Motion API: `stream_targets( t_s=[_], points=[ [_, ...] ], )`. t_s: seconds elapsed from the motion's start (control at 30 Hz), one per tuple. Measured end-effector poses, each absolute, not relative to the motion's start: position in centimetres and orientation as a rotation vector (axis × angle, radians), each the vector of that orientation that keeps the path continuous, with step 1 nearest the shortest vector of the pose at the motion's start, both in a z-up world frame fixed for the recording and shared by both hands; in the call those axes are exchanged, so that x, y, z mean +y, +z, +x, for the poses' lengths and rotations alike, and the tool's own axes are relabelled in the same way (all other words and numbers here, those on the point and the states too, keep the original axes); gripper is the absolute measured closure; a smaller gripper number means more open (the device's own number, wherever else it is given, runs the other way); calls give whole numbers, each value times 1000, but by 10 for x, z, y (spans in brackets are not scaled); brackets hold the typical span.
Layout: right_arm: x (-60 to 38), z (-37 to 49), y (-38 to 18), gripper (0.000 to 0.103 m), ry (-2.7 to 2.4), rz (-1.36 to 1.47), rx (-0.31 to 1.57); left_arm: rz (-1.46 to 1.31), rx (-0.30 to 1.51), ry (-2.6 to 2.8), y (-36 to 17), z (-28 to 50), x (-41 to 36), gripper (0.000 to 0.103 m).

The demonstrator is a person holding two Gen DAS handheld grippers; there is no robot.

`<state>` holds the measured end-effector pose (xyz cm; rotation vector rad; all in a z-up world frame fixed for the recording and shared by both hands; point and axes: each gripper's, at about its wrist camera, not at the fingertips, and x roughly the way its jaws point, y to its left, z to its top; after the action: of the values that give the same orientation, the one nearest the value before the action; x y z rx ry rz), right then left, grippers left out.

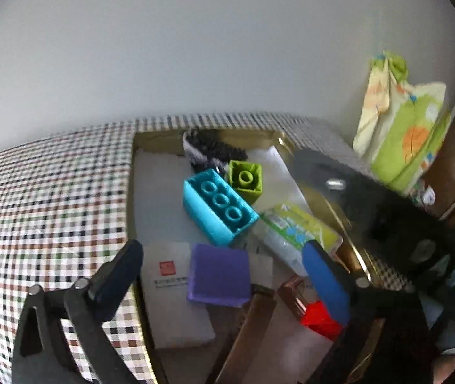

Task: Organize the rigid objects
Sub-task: 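Open both tools to drop the green and purple blocks into the tray, then raise both open tools slightly away from the tray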

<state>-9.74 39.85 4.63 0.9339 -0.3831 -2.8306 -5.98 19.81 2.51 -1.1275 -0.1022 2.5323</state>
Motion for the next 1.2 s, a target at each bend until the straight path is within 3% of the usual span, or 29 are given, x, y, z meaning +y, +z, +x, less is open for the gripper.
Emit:
stream_targets(
  t_s=[0.27,0.6,1.0,1.2],
  points=[
    [419,-49,42,24,-3015,585,-636,-862,-46,2719,33,-32,186,0],
    [399,-34,46,24,-3126,461,-461,-755,-82,2793,37,-22,173,0],
    [377,-21,45,24,-3188,316,-296,-570,78,2922,32,1,170,0],
    [368,-16,45,24,-3230,272,-221,-499,38,2957,35,6,163,0]
  ],
)
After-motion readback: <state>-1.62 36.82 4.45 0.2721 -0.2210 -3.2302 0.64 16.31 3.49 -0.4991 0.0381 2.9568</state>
